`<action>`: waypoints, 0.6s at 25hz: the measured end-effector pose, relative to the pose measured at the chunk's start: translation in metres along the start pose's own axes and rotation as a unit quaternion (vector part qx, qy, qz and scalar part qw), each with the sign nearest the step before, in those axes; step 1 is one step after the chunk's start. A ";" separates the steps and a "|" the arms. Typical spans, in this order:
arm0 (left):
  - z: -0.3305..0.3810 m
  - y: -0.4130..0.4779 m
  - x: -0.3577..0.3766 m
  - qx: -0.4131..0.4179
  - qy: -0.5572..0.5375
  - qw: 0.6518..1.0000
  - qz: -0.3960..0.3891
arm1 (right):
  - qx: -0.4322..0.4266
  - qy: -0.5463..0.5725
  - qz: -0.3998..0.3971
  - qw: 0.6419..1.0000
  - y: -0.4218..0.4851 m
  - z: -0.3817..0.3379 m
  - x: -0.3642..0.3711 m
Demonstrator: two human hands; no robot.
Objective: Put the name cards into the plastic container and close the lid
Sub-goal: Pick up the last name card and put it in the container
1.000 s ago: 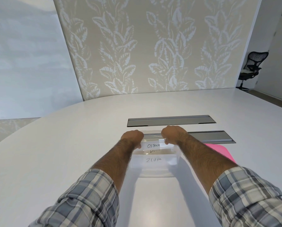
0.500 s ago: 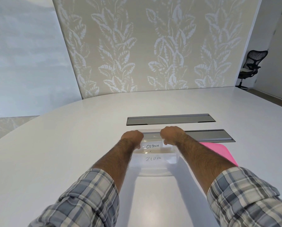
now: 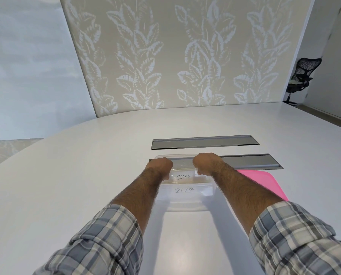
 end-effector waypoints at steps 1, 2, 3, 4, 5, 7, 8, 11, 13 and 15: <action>0.000 0.000 0.000 0.001 0.005 1.000 0.002 | 0.001 0.001 -0.001 1.000 0.000 0.000 0.001; 0.000 0.000 0.000 0.001 0.007 1.000 0.002 | 0.001 0.002 0.001 1.000 0.000 -0.001 0.001; 0.000 0.001 0.001 0.000 0.008 1.000 0.002 | 0.001 0.004 0.004 1.000 0.000 -0.001 0.000; -0.001 0.001 0.001 -0.001 0.006 1.000 0.004 | 0.000 0.007 0.008 1.000 0.000 -0.001 -0.001; -0.001 0.000 0.000 -0.002 0.001 1.000 0.010 | -0.002 0.012 0.013 1.000 -0.001 -0.002 -0.002; -0.003 -0.003 -0.005 -0.002 -0.025 0.999 0.025 | -0.005 0.025 0.020 0.999 -0.003 -0.002 -0.005; -0.004 -0.006 -0.008 -0.001 -0.044 0.998 0.033 | -0.005 0.031 0.026 0.999 -0.005 -0.002 -0.008; -0.007 -0.017 -0.022 0.004 -0.085 0.994 0.072 | -0.002 0.061 0.047 0.997 -0.011 -0.002 -0.015; -0.010 -0.023 -0.031 0.003 -0.096 0.991 0.094 | 0.012 0.099 0.051 0.994 -0.015 -0.001 -0.019; -0.014 -0.031 -0.038 -0.001 -0.091 0.990 0.110 | 0.019 0.112 0.059 0.992 -0.021 -0.002 -0.023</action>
Point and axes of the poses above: each hand's wrist, its own y-axis towards the middle knuckle, its own x-axis out of the palm, z = x × y, the point moved 7 cm from there along y, towards the middle knuckle, and after that the axes turned 4 degrees about y, right-handed, at the moved point
